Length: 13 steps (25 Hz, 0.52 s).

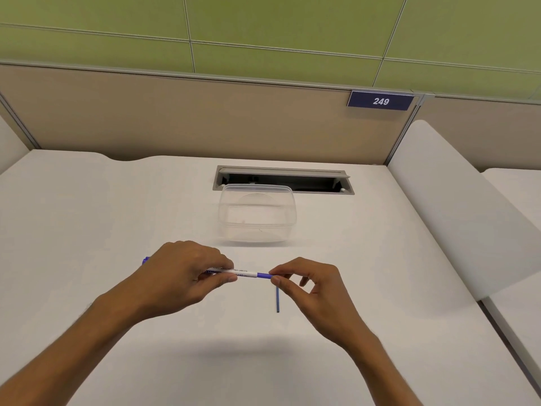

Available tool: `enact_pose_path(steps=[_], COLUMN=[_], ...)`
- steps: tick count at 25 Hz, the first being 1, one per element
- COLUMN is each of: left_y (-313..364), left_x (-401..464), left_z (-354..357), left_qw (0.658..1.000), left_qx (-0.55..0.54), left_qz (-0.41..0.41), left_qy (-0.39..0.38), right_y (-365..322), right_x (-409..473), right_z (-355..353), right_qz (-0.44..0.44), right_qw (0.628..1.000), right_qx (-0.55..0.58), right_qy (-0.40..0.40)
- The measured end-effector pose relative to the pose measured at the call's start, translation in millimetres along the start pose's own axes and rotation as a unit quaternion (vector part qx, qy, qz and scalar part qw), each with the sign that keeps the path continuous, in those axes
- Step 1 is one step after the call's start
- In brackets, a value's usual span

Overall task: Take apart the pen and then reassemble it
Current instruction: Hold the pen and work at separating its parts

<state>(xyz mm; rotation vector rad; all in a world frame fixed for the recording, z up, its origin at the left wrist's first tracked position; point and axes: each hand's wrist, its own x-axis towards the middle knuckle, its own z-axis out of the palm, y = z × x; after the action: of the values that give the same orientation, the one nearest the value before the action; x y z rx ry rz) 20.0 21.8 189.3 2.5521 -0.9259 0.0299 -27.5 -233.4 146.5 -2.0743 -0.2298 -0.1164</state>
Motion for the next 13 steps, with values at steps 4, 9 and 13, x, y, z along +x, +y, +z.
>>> enact_pose_path(steps=[4,9,13], left_y=[-13,-29,-35], left_x=[-3,-7,-12], left_z=[1,3,6], left_qw=[0.999,0.995,0.993], left_qx=[0.005,-0.013,-0.033], left_qz=[-0.032,-0.073,-0.083], left_qy=[0.02,0.06,0.073], right_y=[15,49,68], right_x=[0,-1,-2], right_z=[7,38,75], right_qz=[0.02,0.123,0.141], right_qw=[0.998,0.986,0.977], right_qx=[-0.019,0.009,-0.12], right_qy=[0.056,0.113,0.103])
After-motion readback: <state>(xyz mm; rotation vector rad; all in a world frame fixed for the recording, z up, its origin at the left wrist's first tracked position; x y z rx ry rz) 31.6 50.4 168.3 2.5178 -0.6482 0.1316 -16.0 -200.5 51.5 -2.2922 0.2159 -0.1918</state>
